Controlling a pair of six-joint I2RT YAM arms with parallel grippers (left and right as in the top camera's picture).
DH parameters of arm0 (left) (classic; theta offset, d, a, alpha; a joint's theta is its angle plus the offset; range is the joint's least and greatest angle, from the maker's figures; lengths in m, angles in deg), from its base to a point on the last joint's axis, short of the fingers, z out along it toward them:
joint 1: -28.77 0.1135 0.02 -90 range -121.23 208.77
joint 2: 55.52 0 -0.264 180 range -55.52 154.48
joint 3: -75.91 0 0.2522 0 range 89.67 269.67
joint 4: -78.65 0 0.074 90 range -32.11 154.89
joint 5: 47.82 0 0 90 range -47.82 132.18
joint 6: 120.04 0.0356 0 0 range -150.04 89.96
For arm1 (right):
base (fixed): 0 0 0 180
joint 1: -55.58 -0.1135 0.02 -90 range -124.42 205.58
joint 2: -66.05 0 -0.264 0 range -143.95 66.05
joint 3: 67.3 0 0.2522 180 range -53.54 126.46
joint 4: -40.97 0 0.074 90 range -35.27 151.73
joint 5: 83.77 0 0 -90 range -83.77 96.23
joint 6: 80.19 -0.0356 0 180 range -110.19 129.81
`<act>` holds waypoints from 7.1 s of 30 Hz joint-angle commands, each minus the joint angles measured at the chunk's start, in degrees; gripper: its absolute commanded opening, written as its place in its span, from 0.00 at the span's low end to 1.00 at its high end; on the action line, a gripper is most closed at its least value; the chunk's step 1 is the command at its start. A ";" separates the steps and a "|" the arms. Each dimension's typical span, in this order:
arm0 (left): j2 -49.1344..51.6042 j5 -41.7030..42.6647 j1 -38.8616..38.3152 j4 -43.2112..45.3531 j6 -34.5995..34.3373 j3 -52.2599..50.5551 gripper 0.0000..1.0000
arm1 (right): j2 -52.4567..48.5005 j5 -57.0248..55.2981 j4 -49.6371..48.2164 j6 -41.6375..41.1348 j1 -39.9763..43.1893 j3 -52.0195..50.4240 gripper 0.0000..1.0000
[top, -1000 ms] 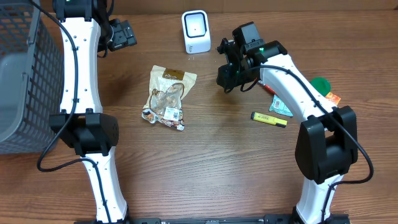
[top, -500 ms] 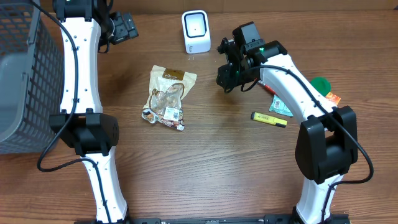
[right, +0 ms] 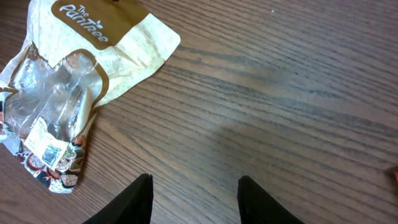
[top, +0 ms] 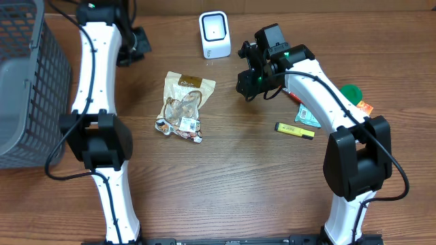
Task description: Scan the item barcode
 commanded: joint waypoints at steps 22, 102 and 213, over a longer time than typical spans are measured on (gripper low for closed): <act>0.26 -0.35 -13.68 21.88 7.23 -22.32 0.04 | 1.49 -2.51 1.16 0.00 0.07 0.85 0.52; -4.42 -4.20 -3.06 7.85 -0.52 -27.67 0.04 | 1.46 2.08 4.07 -10.75 1.46 -2.16 0.74; -3.34 -1.68 -15.96 13.22 1.51 -36.13 0.04 | -1.16 32.28 -20.28 -31.10 -1.49 -26.58 0.78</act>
